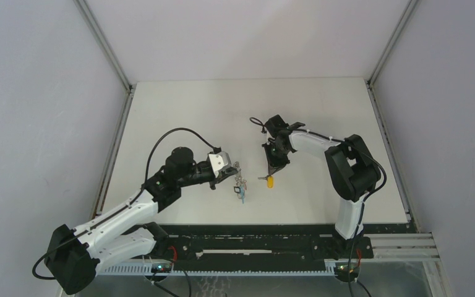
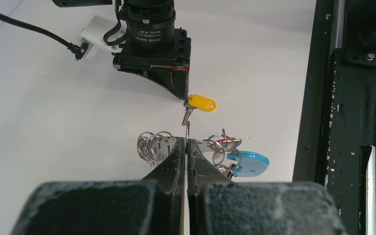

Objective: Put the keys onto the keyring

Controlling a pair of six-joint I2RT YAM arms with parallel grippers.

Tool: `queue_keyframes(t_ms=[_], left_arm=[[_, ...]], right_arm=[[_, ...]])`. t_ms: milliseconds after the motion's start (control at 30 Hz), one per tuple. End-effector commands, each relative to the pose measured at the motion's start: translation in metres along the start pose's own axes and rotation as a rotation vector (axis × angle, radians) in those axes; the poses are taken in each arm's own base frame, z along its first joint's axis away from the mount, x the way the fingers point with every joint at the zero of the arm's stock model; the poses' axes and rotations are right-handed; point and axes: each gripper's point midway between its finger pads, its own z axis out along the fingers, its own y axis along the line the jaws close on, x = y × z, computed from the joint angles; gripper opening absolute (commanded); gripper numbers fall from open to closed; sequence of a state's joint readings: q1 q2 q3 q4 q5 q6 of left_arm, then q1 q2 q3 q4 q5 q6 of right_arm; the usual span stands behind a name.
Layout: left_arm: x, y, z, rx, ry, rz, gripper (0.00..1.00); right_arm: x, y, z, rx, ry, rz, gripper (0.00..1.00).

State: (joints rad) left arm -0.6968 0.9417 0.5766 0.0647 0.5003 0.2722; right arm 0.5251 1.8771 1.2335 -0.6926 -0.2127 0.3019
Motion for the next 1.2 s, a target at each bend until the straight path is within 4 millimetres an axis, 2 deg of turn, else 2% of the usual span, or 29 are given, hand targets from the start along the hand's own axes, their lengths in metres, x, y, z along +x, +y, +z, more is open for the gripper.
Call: queue_keyframes(t_ms=[0,300,733,867,967,1167], left_arm=[[-0.024,0.008,-0.002,-0.024,-0.074,0.029,0.00],[-0.024,0.008,-0.001,-0.023,-0.073,0.028,0.00],[-0.025,0.008,-0.002,-0.024,-0.073,0.029,0.00],[-0.024,0.008,-0.002,-0.024,-0.073,0.029,0.00],[-0.025,0.008,-0.002,-0.024,-0.074,0.030,0.00],[-0.023,0.009,-0.002,-0.031,-0.070,0.033,0.00]], right_arm=[[-0.011,0.002,-0.005,-0.003,-0.029,-0.002,0.03],[-0.007,0.006,-0.007,-0.019,-0.013,-0.014,0.12],[-0.002,0.004,0.001,-0.013,0.017,-0.015,0.11],[-0.001,0.003,0.000,-0.005,0.019,-0.020,0.06],[-0.003,0.004,-0.007,-0.002,0.000,-0.034,0.00],[-0.014,0.014,-0.035,0.001,-0.121,-0.141,0.00]])
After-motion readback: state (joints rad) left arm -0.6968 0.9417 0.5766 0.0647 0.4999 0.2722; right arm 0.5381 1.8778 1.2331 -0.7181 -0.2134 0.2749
